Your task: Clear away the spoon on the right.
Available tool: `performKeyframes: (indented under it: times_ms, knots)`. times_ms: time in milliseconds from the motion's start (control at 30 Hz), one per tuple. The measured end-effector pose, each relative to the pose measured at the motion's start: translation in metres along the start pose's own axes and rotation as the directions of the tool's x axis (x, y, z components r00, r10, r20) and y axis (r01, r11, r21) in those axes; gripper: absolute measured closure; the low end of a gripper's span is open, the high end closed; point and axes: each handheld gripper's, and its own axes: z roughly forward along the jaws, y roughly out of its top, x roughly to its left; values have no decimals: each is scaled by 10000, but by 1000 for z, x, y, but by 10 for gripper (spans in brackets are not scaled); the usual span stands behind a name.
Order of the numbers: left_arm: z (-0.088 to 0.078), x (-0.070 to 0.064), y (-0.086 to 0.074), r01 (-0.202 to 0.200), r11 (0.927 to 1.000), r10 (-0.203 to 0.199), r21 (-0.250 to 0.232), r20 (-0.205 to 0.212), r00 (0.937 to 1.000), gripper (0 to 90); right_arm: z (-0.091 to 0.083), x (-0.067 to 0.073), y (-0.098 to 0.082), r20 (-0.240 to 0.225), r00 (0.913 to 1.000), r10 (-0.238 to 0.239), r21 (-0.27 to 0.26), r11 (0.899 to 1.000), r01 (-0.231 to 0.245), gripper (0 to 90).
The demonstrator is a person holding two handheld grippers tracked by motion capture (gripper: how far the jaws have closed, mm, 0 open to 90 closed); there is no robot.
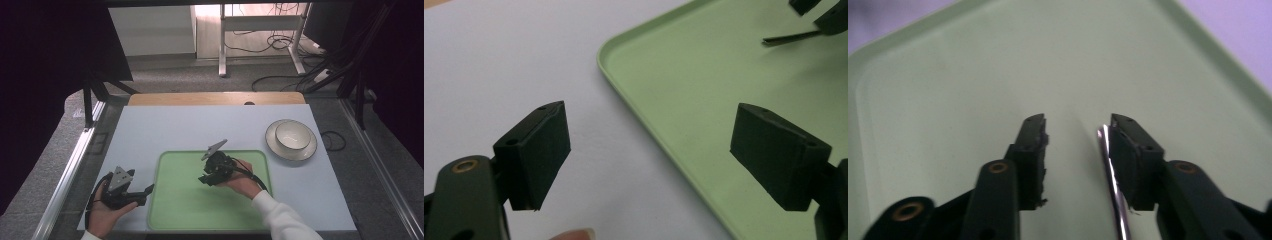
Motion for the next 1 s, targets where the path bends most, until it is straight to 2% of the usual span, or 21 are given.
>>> performKeyframes:
  times_ms: [67,100,133,200,533,633,800,1000]
  knots:
    - [0,0,0,6,10000,-6,-7,-1,10000,159,7,-1,3,-132,9999,44,165,9999,-42,680]
    - [0,0,0,10,10000,-10,-8,1,10000,159,7,-1,3,-132,9999,44,165,9999,-42,680]
    - [0,1,-1,10,10000,-10,-17,-5,10000,160,12,-2,5,-164,9998,96,330,9994,-91,785]
    - [0,2,-1,13,10000,-13,-20,1,10000,160,15,-4,6,-108,9999,60,447,9990,-55,887]
    - [0,1,-1,-4,10000,4,-8,12,10000,160,26,-12,6,-19,9998,197,669,9976,-195,896]
    - [0,1,-1,6,10000,-6,-8,4,10000,159,27,-15,5,182,9997,187,668,9976,-199,896]
    - [0,1,-1,-1,10000,1,24,32,10000,160,27,-26,4,607,9972,444,616,9969,-482,896]
    - [1,1,-1,-11,10000,11,63,55,10000,160,22,-40,-1,970,9906,968,436,9939,-1014,896]
